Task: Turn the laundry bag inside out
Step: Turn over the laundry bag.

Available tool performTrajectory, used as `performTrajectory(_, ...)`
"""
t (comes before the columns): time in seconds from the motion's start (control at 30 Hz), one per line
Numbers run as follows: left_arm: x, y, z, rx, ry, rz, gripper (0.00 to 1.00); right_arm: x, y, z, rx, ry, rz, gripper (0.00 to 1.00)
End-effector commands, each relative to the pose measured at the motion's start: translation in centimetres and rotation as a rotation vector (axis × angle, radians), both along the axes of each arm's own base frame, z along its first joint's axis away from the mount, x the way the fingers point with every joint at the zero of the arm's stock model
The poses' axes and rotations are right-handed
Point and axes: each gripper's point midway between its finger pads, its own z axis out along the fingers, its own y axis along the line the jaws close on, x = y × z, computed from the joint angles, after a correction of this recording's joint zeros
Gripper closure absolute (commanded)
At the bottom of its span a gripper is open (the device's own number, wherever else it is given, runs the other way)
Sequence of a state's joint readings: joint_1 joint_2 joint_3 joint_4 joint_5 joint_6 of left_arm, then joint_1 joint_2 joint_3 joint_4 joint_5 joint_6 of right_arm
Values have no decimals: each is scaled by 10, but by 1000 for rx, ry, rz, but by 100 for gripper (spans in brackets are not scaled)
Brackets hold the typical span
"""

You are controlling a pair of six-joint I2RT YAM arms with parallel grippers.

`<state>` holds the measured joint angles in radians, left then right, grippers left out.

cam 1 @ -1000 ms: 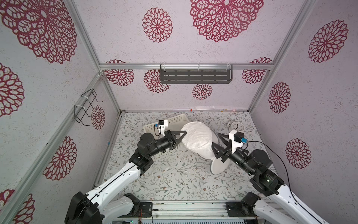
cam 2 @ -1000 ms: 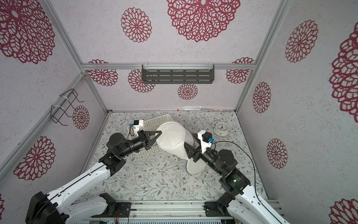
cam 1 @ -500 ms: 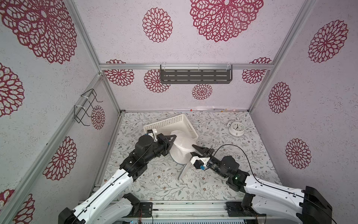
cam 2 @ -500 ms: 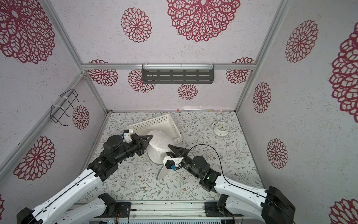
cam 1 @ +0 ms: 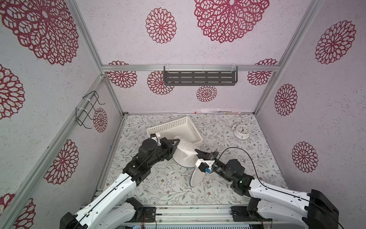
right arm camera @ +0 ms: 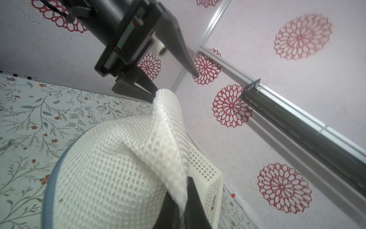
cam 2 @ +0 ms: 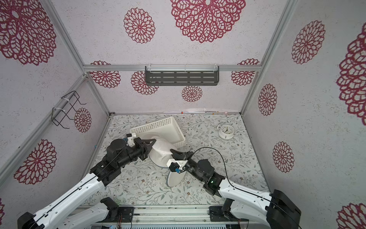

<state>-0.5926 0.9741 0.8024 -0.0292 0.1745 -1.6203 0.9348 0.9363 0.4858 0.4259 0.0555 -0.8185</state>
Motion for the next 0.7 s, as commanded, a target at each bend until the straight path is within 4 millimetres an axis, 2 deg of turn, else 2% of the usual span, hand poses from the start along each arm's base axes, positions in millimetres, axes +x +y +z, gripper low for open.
performTrajectory(0.0,-5,1,0,-17,9,-11,100,4,0,42,84,-167,-29,45)
performTrajectory(0.27,-6,2,-5,-22,23,-8,100,4,11,50,134,-187,5,71)
performTrajectory(0.43,-3,8,-6,-11,13,32,99,-3,16,43,164,-102,63,96)
performTrajectory(0.47,-2,11,-7,0,3,47,90,-5,17,41,175,-69,72,100)
performTrajectory(0.53,3,18,-2,38,-45,78,74,-9,16,37,209,8,85,100)
performTrajectory(0.67,16,46,19,177,-186,166,37,-9,5,32,337,241,44,100)
